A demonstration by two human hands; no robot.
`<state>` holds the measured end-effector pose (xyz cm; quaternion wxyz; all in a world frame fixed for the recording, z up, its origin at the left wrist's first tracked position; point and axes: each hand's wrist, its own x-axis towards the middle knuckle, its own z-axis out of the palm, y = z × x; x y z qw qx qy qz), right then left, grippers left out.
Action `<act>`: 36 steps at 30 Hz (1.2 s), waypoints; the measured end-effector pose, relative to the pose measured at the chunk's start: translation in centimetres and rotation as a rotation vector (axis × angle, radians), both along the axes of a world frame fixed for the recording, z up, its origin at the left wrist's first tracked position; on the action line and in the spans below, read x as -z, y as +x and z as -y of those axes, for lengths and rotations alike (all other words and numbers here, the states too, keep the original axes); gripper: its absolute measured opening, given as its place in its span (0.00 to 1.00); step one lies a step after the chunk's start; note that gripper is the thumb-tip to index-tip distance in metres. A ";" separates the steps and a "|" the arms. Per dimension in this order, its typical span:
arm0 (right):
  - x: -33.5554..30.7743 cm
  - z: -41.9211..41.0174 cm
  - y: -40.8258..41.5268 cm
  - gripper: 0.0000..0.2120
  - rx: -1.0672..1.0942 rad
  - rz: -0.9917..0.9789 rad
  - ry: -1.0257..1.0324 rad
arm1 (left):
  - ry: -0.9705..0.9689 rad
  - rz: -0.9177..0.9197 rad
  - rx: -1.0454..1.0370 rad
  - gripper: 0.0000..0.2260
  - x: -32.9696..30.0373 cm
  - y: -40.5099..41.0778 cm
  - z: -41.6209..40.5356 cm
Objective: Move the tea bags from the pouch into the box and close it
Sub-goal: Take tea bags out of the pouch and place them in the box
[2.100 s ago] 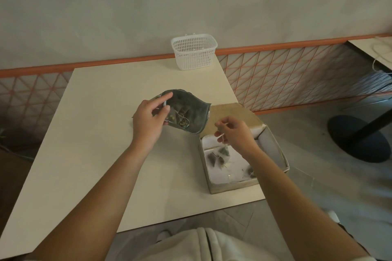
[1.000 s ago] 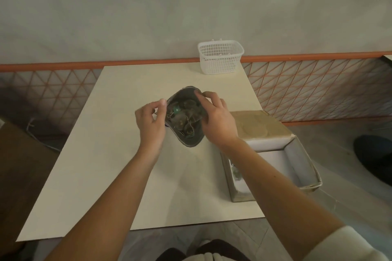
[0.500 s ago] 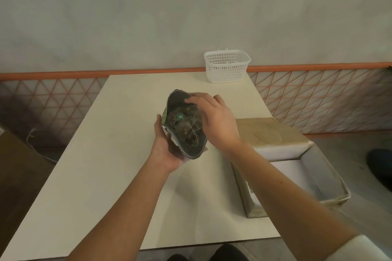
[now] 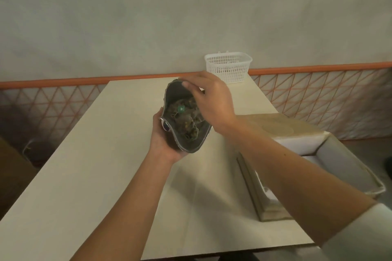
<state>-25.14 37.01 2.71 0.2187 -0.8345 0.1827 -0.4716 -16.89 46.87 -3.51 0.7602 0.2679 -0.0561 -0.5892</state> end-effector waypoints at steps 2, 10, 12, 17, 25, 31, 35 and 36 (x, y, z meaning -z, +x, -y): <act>0.2 -0.5 -0.4 0.11 -0.010 0.013 -0.032 | -0.035 0.024 -0.030 0.25 0.4 -0.1 0.2; -0.2 -2.1 -3.3 0.10 -0.080 0.193 -0.132 | -0.181 0.144 -0.135 0.22 0.0 -1.8 0.3; -0.3 -1.5 -3.3 0.10 -0.072 0.111 -0.089 | -0.169 0.107 -0.137 0.22 0.5 -1.9 0.8; -0.4 -1.3 -5.1 0.10 -0.122 0.131 -0.117 | -0.262 0.051 -0.064 0.25 1.6 -2.0 1.0; 0.4 -0.7 -5.8 0.09 -0.094 0.012 -0.072 | -0.258 0.016 -0.015 0.25 2.9 -2.4 1.4; 1.8 -0.9 -6.5 0.10 -0.072 -0.058 -0.005 | -0.239 -0.045 0.028 0.24 4.2 -2.6 1.7; 2.2 -0.4 -7.0 0.09 -0.043 -0.143 -0.006 | -0.258 -0.110 0.056 0.24 5.0 -3.0 1.7; 2.4 -0.5 -7.2 0.09 -0.039 -0.172 -0.004 | -0.269 -0.126 0.055 0.24 5.2 -3.0 1.8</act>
